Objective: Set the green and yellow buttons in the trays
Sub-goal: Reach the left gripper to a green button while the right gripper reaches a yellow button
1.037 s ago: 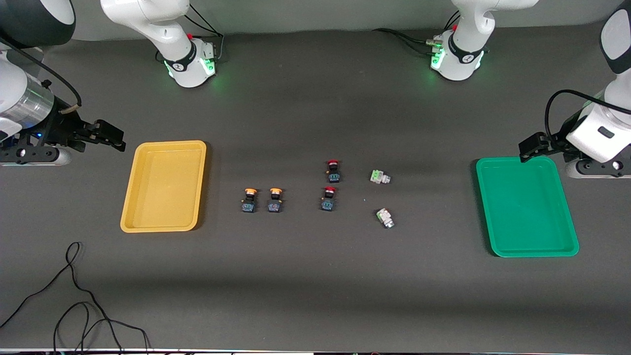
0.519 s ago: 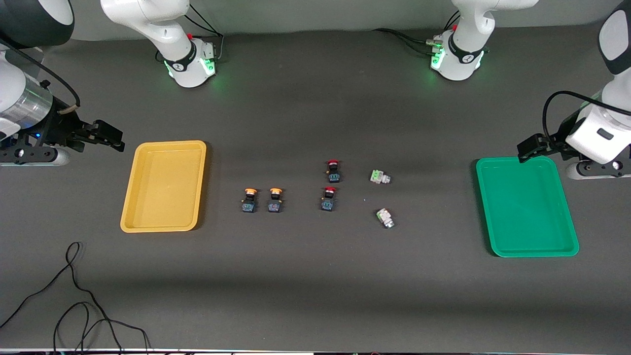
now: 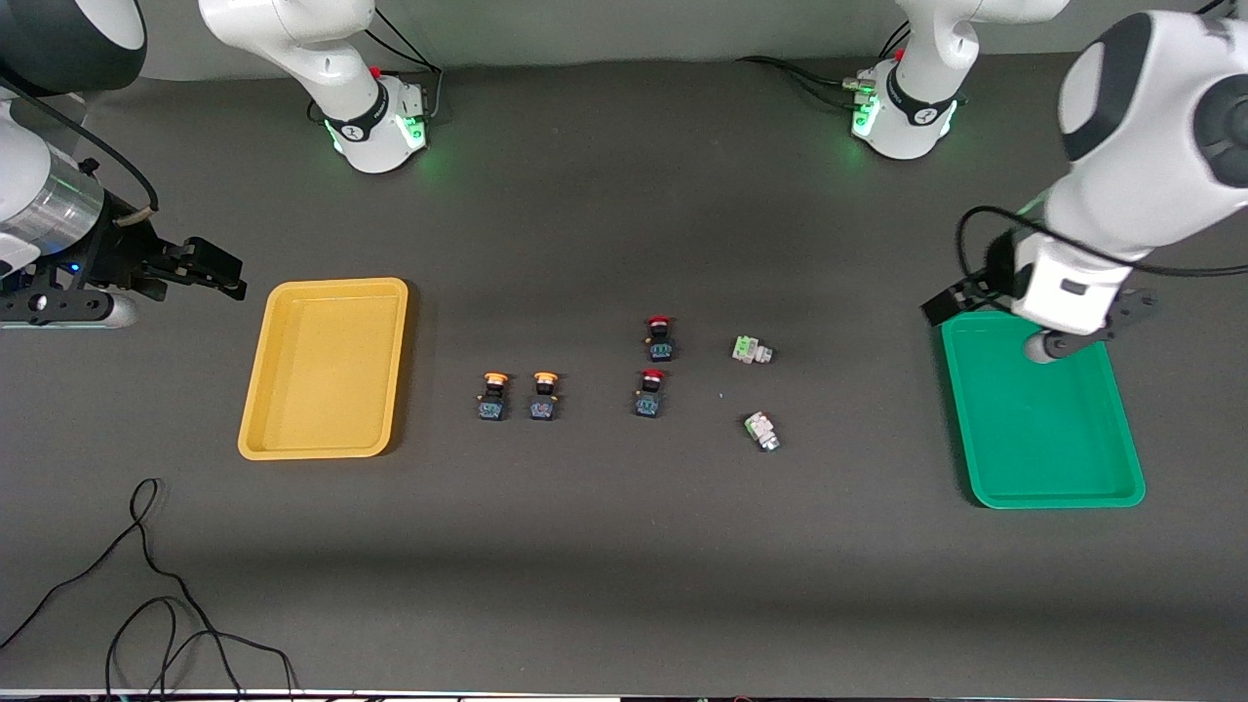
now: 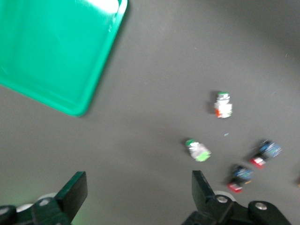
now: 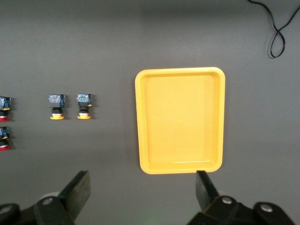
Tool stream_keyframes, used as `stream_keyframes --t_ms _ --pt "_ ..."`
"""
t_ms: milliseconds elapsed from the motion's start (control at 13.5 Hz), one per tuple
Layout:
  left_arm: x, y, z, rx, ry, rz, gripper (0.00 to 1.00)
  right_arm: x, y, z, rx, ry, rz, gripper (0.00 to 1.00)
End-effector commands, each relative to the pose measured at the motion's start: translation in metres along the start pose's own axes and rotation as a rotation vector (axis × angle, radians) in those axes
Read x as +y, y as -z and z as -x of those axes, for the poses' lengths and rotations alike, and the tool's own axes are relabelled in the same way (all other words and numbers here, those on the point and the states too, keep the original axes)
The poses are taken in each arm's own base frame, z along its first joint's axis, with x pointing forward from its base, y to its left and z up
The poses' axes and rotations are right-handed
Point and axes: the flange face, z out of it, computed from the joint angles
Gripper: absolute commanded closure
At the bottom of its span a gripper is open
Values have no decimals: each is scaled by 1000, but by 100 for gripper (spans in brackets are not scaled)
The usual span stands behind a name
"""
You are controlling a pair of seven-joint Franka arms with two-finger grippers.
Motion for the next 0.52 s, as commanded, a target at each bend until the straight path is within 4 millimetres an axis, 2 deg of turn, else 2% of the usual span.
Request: stream_keyframes --t_ms 0,222,444 --pt "36 -35 39 22 160 52 1 2 2 3 3 0 10 0" --pt "87 -64 92 31 275 53 1 0 2 3 3 -2 7 0" --pt "105 -82 109 36 306 48 1 -8 0 2 0 -7 -12 0"
